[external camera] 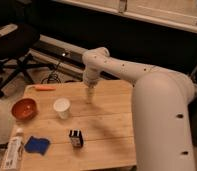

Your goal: Knock the eraser over

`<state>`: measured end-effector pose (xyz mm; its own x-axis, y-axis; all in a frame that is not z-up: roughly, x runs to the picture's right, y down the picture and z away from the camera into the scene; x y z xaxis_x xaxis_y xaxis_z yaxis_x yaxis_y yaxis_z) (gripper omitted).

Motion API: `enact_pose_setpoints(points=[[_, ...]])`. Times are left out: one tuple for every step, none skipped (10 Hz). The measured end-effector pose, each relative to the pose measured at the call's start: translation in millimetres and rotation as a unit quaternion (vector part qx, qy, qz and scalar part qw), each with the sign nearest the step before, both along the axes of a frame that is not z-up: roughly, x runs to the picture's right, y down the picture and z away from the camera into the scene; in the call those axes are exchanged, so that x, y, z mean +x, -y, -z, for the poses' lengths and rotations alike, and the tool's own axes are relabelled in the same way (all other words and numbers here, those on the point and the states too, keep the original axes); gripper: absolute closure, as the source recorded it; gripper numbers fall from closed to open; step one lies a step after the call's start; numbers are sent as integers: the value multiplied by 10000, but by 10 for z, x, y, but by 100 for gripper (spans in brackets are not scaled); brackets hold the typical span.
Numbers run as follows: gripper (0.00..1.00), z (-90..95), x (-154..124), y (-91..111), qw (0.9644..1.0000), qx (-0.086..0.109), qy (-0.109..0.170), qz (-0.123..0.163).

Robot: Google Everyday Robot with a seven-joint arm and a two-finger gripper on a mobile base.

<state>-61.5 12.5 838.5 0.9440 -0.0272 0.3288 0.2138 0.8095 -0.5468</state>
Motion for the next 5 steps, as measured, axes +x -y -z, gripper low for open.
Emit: enact_pose_setpoints(points=[[20,89,74,-62,10000,14,-31,-57],[20,199,152,-129,9999,47,-68,-126],[20,296,208,-195,9998,68,-105,-168],[20,405,256,-291,9997,66,-145,-200],[20,503,290,-394,9996,50,-175,-229]])
